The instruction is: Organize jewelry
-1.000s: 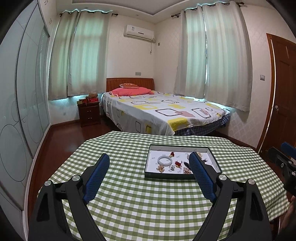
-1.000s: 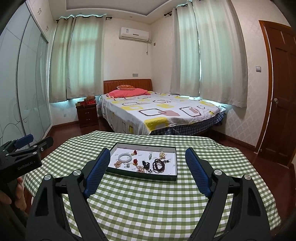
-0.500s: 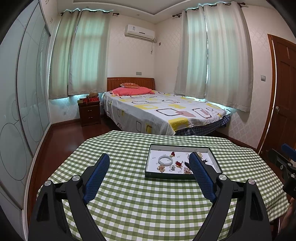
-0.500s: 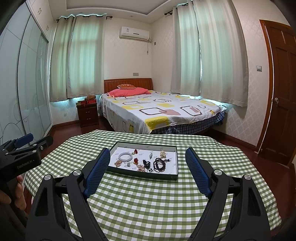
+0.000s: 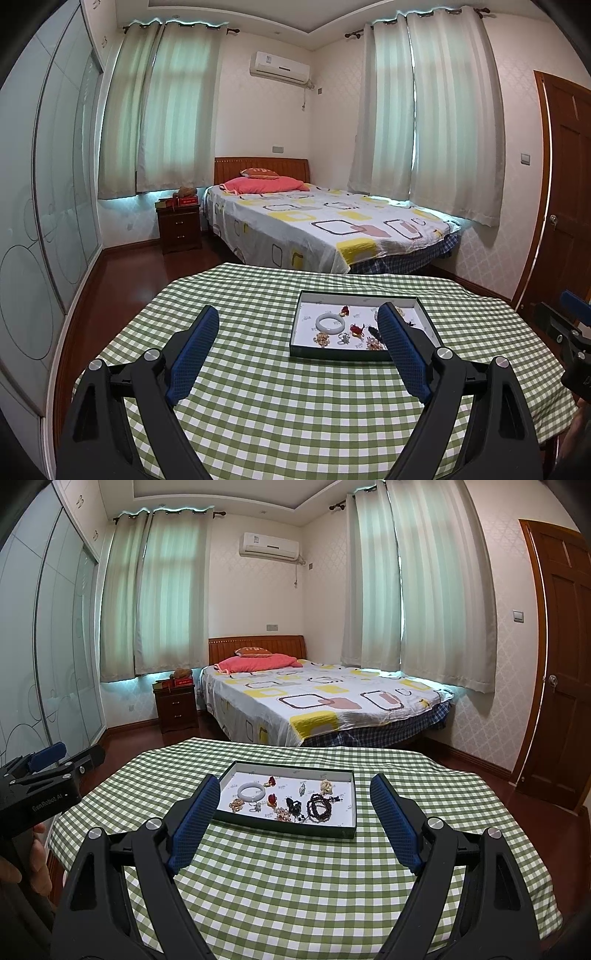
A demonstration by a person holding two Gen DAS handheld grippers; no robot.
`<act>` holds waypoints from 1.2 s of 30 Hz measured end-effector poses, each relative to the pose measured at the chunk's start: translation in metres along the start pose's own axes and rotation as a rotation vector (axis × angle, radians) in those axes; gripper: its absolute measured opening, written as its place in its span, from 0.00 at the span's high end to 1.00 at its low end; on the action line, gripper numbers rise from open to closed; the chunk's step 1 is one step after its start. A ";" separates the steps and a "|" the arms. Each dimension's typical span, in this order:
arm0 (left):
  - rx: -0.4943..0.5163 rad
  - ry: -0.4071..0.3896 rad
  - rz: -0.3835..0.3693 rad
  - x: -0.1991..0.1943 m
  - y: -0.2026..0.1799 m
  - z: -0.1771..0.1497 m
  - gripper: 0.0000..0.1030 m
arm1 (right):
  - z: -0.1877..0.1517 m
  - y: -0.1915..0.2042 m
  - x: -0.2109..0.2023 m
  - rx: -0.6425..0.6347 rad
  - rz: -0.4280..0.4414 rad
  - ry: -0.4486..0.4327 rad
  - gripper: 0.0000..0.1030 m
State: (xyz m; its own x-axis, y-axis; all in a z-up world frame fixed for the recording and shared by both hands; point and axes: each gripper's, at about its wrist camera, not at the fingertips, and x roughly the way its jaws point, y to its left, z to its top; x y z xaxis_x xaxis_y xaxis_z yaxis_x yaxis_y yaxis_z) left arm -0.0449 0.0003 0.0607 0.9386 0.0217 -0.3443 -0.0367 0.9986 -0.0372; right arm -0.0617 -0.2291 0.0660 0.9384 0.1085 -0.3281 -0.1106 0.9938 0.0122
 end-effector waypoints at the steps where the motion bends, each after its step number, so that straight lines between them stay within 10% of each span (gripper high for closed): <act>1: -0.001 -0.001 0.000 0.000 0.001 0.000 0.18 | -0.001 0.001 0.000 -0.001 0.000 0.001 0.21; 36: -0.009 0.070 0.047 0.042 0.013 -0.010 0.18 | -0.015 0.001 0.026 0.019 0.010 0.054 0.20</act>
State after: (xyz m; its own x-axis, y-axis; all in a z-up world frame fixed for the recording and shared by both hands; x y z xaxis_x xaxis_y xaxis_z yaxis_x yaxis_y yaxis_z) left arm -0.0093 0.0137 0.0367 0.9096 0.0644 -0.4105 -0.0832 0.9961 -0.0281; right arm -0.0419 -0.2256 0.0434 0.9183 0.1179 -0.3779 -0.1137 0.9930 0.0333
